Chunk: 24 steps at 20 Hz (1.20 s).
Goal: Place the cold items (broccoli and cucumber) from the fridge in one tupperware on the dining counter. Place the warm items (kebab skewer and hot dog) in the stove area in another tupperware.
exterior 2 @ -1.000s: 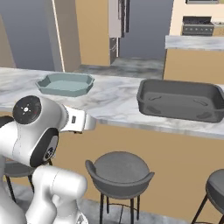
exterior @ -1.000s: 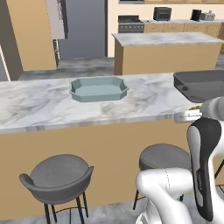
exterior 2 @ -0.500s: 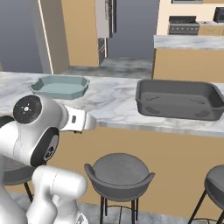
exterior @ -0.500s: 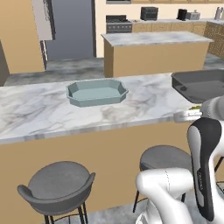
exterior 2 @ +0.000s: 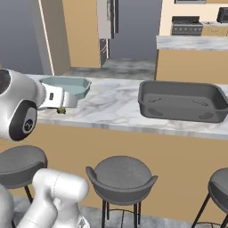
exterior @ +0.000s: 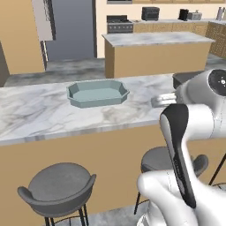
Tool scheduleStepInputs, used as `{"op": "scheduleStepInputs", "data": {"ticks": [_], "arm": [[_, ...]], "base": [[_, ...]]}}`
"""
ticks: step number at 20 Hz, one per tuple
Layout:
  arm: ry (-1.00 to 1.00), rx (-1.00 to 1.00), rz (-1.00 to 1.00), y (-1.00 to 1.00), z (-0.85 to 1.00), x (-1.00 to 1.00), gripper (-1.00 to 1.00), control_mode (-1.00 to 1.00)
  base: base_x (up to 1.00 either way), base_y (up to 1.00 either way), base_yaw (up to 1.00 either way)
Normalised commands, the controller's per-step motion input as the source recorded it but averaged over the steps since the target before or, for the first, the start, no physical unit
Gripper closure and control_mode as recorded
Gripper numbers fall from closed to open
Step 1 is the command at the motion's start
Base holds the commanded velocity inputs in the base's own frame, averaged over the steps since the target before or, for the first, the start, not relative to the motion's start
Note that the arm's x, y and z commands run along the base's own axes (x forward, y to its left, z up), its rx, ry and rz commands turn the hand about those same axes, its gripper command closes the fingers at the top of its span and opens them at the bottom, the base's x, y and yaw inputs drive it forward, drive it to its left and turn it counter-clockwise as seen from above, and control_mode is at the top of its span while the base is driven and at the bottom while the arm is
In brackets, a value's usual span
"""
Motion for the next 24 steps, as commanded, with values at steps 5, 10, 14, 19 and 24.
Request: {"op": "scheduleStepInputs", "data": {"ticks": [5,10,14,19,24], "arm": [[0.1,0.07,0.17,0.28,0.75,0.38,1.0,-1.0],[0.06,0.24,0.26,0.0,0.03,0.85,1.0,-1.0],[0.11,0.07,0.17,0.14,-0.65,1.0,1.0,-1.0],[0.17,-0.03,0.04,0.62,-0.87,1.0,1.0,-1.0],[0.06,-0.11,-0.01,0.82,-0.15,0.9,1.0,-1.0]], "base": [[0.0,0.0,0.0],[0.0,0.0,0.0],[0.0,0.0,0.0],[0.0,0.0,0.0],[0.0,0.0,0.0]]}}
